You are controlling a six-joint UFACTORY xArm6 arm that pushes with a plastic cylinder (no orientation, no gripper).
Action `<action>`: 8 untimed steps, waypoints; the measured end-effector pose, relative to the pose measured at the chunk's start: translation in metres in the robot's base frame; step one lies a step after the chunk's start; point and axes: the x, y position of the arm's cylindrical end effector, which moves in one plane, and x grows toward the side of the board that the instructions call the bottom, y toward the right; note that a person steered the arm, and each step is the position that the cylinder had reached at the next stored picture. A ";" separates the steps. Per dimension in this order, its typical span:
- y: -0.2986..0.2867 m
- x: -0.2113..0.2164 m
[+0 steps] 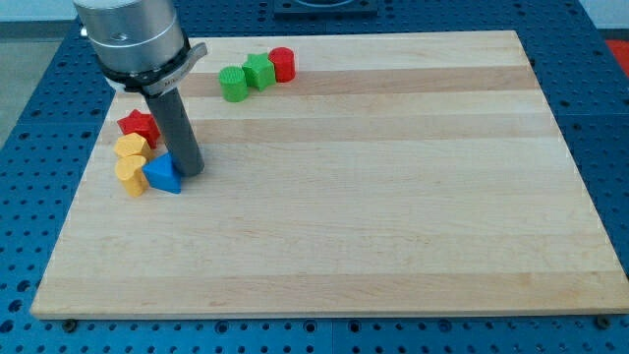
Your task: Push blue cube into the yellow hexagon
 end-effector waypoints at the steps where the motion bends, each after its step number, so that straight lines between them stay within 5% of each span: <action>1: 0.033 0.011; 3: 0.020 0.039; 4: 0.075 0.029; 5: 0.160 0.001; 6: 0.182 -0.044; 8: 0.148 -0.073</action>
